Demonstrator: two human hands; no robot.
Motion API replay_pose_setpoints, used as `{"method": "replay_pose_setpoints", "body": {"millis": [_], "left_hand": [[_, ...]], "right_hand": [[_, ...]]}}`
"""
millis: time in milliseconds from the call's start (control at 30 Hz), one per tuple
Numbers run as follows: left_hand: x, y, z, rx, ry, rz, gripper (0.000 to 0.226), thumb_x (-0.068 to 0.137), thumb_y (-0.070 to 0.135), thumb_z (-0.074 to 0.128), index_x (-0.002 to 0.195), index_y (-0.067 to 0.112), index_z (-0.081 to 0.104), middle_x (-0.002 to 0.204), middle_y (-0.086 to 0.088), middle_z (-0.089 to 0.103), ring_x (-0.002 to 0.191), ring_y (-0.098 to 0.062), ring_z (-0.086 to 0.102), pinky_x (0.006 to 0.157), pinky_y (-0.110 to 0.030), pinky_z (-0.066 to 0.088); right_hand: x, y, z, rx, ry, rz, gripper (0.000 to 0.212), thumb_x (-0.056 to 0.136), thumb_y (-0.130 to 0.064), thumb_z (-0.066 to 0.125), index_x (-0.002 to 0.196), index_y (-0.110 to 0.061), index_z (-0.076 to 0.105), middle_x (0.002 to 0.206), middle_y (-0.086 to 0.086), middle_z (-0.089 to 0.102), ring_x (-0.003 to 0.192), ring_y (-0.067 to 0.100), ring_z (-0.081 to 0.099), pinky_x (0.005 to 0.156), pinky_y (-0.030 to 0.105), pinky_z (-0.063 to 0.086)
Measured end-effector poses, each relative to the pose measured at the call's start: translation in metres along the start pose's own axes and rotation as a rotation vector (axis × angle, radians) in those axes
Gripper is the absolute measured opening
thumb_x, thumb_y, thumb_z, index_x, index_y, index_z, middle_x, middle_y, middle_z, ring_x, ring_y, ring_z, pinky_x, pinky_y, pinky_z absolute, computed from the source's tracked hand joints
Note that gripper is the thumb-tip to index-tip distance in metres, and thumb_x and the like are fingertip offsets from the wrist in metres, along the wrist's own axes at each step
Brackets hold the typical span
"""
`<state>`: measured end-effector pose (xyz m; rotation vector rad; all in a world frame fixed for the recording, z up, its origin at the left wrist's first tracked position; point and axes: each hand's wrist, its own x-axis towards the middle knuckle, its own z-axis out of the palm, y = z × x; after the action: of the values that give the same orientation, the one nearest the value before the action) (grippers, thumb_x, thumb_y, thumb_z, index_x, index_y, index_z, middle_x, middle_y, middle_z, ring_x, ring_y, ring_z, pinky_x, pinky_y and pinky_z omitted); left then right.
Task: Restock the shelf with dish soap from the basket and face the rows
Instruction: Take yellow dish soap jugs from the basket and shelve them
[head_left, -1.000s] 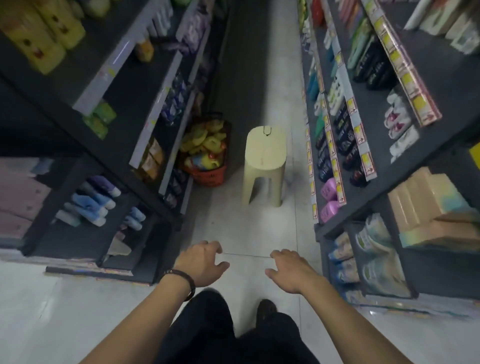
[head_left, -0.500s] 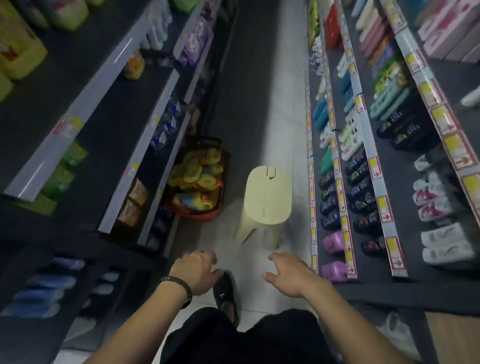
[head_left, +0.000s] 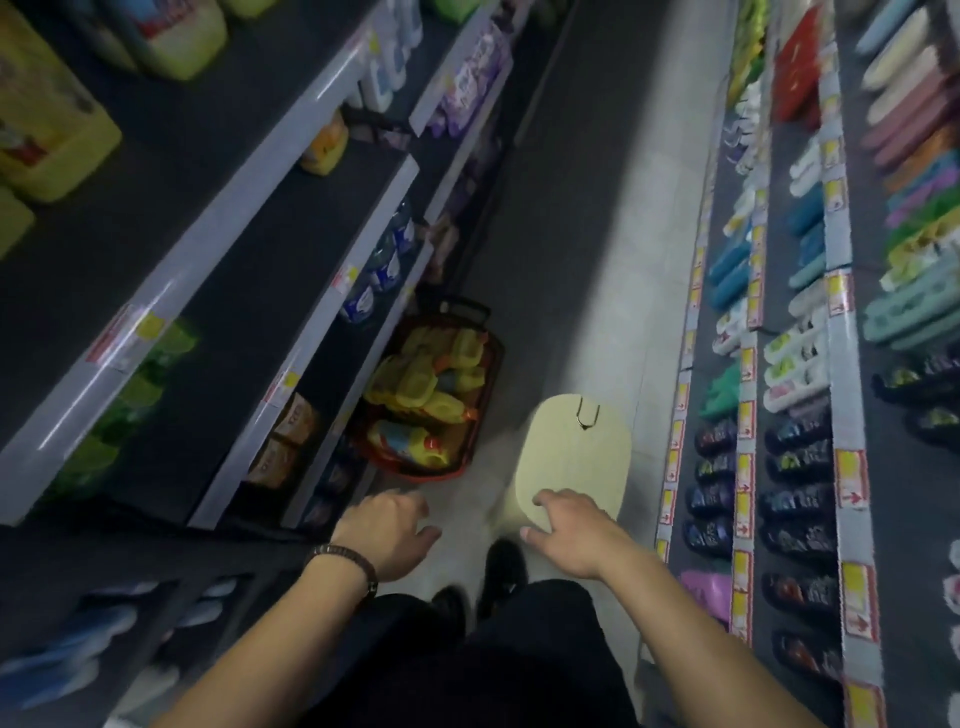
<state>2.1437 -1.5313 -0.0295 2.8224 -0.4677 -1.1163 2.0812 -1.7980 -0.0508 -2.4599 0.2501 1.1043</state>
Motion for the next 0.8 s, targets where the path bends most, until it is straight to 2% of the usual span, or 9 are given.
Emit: {"method": "replay_pose_setpoints", "body": {"millis": [100,233,467,567,667,733,800], "left_hand": [[0.014,-0.004,-0.015,-0.068,0.002,-0.040,0.044,0.096,0.062,0.051,0.125,0.031,0.060,0.131,-0.001,0.064,0.120,-0.027,0.063,0.095,-0.040,0.053],[0.032,-0.019,-0.037,-0.157,0.000,-0.090,0.041,0.093,0.063,0.047,0.115,0.031,0.061,0.126,0.000,0.067,0.114,-0.026,0.065,0.092,-0.041,0.055],[0.078,-0.060,-0.077,-0.294,-0.004,-0.064,0.032,0.098,0.046,0.055,0.119,0.023,0.062,0.123,-0.003,0.070,0.114,-0.024,0.066,0.091,-0.034,0.054],[0.096,-0.071,-0.093,-0.353,0.012,-0.032,0.026,0.100,0.040,0.058,0.116,0.021,0.066,0.117,0.000,0.072,0.109,-0.020,0.068,0.080,-0.025,0.048],[0.113,-0.078,-0.109,-0.333,0.045,0.004,0.025,0.103,0.038,0.056,0.122,0.023,0.064,0.124,0.002,0.069,0.115,-0.019,0.065,0.078,-0.021,0.040],[0.123,-0.079,-0.118,-0.316,0.055,-0.014,0.029,0.104,0.041,0.054,0.127,0.025,0.061,0.127,-0.002,0.067,0.116,-0.023,0.063,0.076,-0.024,0.033],[0.129,-0.080,-0.126,-0.292,0.047,-0.022,0.032,0.103,0.043,0.053,0.127,0.023,0.060,0.130,-0.006,0.065,0.117,-0.026,0.062,0.075,-0.027,0.034]], "right_hand": [[0.032,-0.008,-0.027,-0.059,-0.047,-0.041,0.068,0.103,-0.057,0.052,0.159,-0.020,0.041,0.154,0.011,0.048,0.143,0.033,0.044,0.118,0.047,0.040],[0.066,-0.021,-0.055,-0.093,-0.089,-0.044,0.071,0.102,-0.056,0.052,0.162,-0.021,0.038,0.159,0.011,0.045,0.148,0.033,0.041,0.121,0.048,0.038],[0.109,-0.077,-0.094,-0.114,-0.091,-0.038,0.070,0.105,-0.053,0.055,0.164,-0.020,0.037,0.163,0.010,0.040,0.153,0.031,0.037,0.125,0.044,0.035],[0.123,-0.104,-0.111,-0.079,-0.053,-0.051,0.065,0.105,-0.051,0.056,0.160,-0.020,0.042,0.156,0.009,0.045,0.150,0.030,0.041,0.123,0.042,0.036],[0.146,-0.131,-0.131,-0.072,-0.026,-0.070,0.062,0.105,-0.050,0.055,0.159,-0.021,0.043,0.155,0.011,0.046,0.150,0.032,0.039,0.123,0.040,0.035],[0.159,-0.149,-0.147,-0.065,0.001,-0.086,0.061,0.106,-0.049,0.053,0.160,-0.021,0.043,0.156,0.011,0.044,0.150,0.032,0.038,0.124,0.042,0.035],[0.168,-0.163,-0.162,-0.073,0.019,-0.107,0.062,0.106,-0.048,0.052,0.160,-0.021,0.042,0.157,0.011,0.043,0.150,0.033,0.037,0.124,0.045,0.034]]}}
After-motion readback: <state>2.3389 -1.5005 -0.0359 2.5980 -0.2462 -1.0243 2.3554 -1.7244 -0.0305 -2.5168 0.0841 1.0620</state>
